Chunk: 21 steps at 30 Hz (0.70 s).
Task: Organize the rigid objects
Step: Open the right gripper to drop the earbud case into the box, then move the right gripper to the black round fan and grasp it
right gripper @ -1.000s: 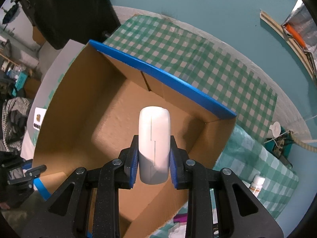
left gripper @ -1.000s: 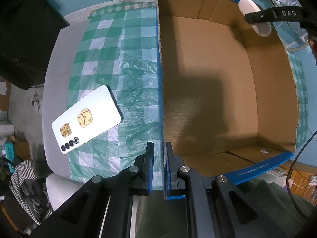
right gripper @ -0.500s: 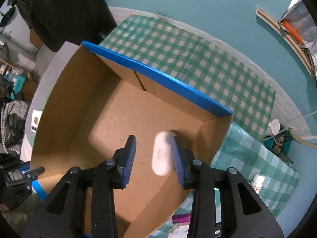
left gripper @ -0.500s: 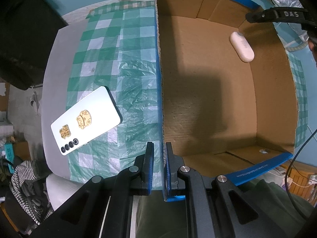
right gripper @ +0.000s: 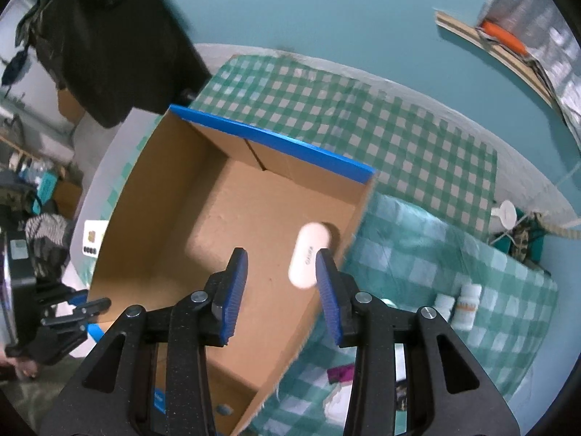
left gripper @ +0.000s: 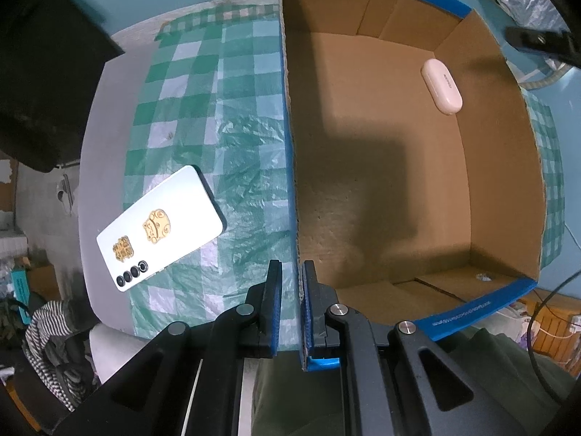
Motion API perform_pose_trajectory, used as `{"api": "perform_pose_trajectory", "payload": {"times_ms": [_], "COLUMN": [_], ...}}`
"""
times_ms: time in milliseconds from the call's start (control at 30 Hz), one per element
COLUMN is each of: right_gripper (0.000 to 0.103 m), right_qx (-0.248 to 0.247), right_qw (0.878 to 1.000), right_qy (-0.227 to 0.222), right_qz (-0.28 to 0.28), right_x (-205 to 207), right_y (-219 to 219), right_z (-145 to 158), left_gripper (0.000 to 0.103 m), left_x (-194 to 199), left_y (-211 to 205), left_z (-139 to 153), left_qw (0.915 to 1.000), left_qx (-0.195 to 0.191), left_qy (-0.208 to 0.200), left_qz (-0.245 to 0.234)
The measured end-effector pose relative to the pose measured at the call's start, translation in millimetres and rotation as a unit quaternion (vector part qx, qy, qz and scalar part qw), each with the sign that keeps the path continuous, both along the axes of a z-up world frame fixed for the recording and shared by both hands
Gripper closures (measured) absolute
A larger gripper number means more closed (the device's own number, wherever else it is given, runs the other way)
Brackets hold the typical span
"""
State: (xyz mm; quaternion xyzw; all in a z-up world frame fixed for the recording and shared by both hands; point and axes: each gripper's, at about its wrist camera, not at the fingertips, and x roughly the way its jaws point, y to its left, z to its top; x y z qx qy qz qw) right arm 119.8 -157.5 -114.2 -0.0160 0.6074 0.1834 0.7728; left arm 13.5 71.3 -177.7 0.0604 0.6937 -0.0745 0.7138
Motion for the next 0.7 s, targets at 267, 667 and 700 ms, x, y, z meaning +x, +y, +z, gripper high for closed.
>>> {"api": "perform_pose_trajectory", "payload": {"times_ms": [267,667,700], "right_gripper": [0.053,0.042,0.042], "right_qx": [-0.009,-0.035,-0.039], "right_qw": [0.998,0.989,0.988], "right_qy": [-0.003,0.029,0.032], "right_qz": [-0.058,-0.142,-0.147], "right_x": [-27,-67,-69], "right_y": [-43,-119,-125], "right_z": [12,-5,-9], "left_gripper": [0.099,0.099,0.099], "left_x": [2,4,3], "left_y": [-4,-2,-1], "left_z": [9,8,8], "left_qw": [0.9998,0.9998,0.9999], "left_qx": [0.0,0.005,0.005], "left_qy": [-0.014,-0.009,-0.008], "left_qz": [-0.016,-0.015,-0.014]}}
